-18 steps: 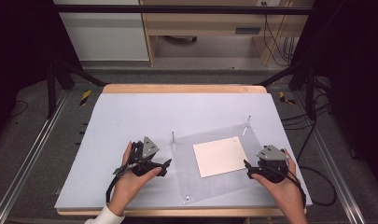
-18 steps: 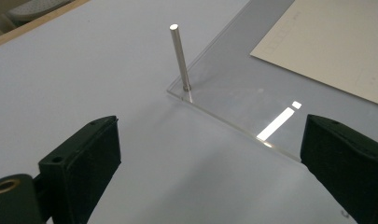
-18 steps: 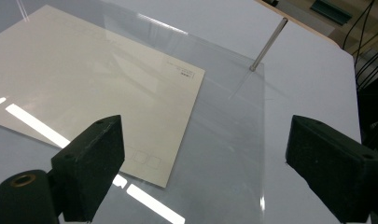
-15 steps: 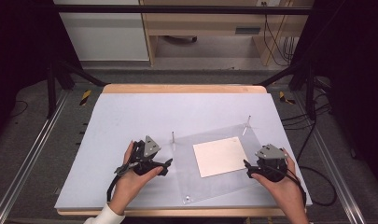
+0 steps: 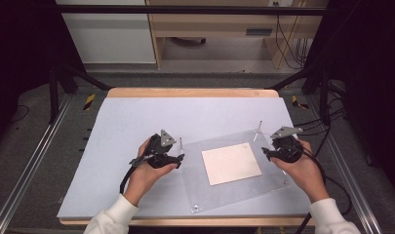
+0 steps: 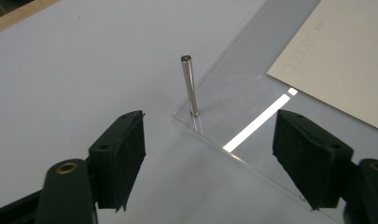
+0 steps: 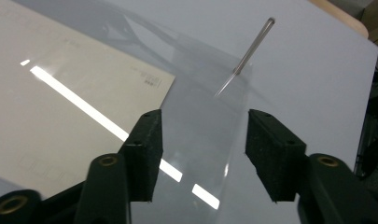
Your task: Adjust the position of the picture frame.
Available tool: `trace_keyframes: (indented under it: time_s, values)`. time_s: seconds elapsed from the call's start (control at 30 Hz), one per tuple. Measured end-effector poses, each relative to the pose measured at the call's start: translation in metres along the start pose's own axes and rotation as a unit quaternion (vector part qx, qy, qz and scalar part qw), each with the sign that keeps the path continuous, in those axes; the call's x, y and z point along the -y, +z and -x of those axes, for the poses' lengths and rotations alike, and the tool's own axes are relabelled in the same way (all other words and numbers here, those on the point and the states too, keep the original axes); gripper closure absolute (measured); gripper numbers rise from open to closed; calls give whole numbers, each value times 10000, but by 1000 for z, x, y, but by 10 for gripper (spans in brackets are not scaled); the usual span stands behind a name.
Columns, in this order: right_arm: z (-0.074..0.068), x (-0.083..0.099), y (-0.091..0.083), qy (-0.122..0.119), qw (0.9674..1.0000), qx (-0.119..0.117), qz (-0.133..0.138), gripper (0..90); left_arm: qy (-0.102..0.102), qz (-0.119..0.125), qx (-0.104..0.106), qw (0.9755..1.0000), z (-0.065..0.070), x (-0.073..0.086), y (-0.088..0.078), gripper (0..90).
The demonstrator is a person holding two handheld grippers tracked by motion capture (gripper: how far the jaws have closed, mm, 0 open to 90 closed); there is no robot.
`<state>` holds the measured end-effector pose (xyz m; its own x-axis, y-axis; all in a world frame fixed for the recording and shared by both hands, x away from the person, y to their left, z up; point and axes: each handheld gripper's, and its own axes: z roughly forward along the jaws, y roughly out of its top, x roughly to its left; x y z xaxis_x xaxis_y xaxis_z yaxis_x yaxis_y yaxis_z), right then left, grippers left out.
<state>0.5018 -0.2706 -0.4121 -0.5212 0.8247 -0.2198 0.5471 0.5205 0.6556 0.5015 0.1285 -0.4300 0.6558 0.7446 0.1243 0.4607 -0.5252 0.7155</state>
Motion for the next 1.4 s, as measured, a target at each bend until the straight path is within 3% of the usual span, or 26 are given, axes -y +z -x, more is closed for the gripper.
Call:
trace_keyframes:
  time_s: [0.07, 0.17, 0.2, 0.23, 0.27, 0.33, 0.37, 0.43, 0.5, 0.73, 1.0, 1.03, 1.4]
  values:
    - [10, -9, 6, 15, 9999, 48, -89, 541, -98, -45, -18, 9999, -3, -5, 6, 284]
    - [20, -16, 14, 36, 9998, 38, -178, 574, -91, -118, -81, 9999, -3, -7, 12, 304]
    - [29, -22, 24, 263, 9994, -33, -216, 583, -130, -163, -133, 9997, -3, -9, 17, 315]
    - [29, -22, 24, 263, 9994, -33, -216, 583, -130, -163, -133, 9997, -3, -9, 17, 336]
    - [32, -26, 33, 432, 9987, -74, -249, 599, -212, -200, -83, 9995, -4, -10, 20, 353]
    - [33, -28, 39, 506, 9983, -39, -272, 614, -306, -202, -131, 9992, -4, -12, 26, 395]
    - [35, -32, 51, 619, 9975, 63, -337, 641, -446, -213, -163, 9986, -4, -13, 32, 408]
    - [36, -33, 58, 704, 9968, 97, -376, 645, -495, -224, -247, 9982, -6, -13, 35, 424]
    - [40, -37, 74, 1042, 9938, 128, -376, 670, -674, -182, -359, 9969, -8, -12, 39, 470]
    - [41, -41, 95, 1466, 9887, 134, -268, 703, -741, -168, -446, 9961, -4, -12, 42, 503]
    - [42, -41, 108, 1613, 9864, 194, -233, 830, -903, -10, -565, 9943, 1, -5, 51, 561]
    - [41, -41, 108, 1565, 9873, 168, -216, 848, -925, 10, -561, 9941, 1, -5, 53, 567]
    - [39, -41, 109, 1461, 9888, 239, -170, 853, -1002, 194, -456, 9937, 1, -4, 62, 798]
